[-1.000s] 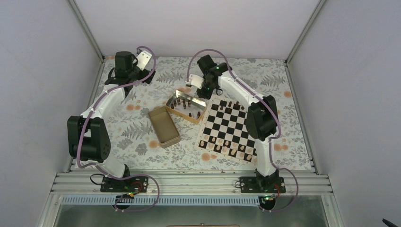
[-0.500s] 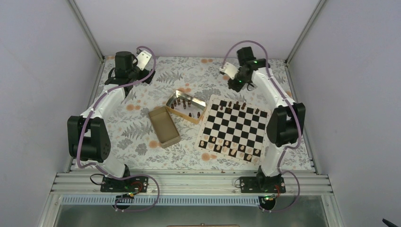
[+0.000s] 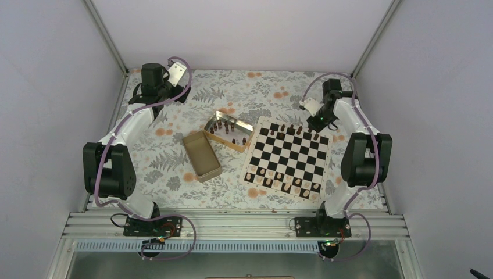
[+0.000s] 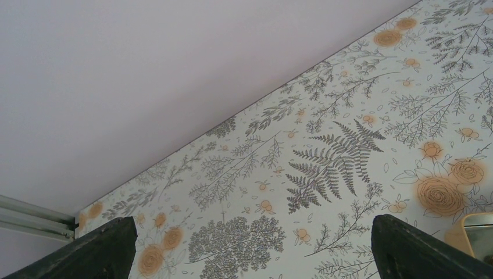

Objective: Set up the chess pieces on the board
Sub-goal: Place the chess piece on the chessboard.

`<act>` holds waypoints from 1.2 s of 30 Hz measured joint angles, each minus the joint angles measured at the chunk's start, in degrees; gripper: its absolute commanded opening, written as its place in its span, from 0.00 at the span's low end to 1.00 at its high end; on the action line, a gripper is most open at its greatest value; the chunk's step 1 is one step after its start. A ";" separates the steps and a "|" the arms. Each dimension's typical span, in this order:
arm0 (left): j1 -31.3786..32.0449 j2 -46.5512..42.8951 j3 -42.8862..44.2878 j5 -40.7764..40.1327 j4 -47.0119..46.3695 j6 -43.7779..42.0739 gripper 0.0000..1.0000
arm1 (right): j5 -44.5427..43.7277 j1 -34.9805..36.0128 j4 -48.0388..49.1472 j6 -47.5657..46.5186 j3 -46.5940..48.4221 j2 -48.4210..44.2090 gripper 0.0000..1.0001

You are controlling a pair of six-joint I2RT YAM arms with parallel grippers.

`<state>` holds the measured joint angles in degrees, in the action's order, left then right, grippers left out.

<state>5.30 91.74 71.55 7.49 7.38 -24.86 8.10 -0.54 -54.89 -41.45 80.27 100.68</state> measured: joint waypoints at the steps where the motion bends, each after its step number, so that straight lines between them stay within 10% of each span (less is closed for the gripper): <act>1: 0.00 0.00 0.00 0.02 0.00 0.00 1.00 | 0.04 -0.31 0.02 -0.20 -0.52 0.00 0.12; 36: 0.00 0.00 0.00 0.00 0.00 -0.02 1.00 | 1.53 -1.51 4.35 -1.81 -0.68 8.63 0.13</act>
<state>5.30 91.74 71.55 7.49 7.38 -24.88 9.63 -2.04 -50.54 -43.27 79.59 109.32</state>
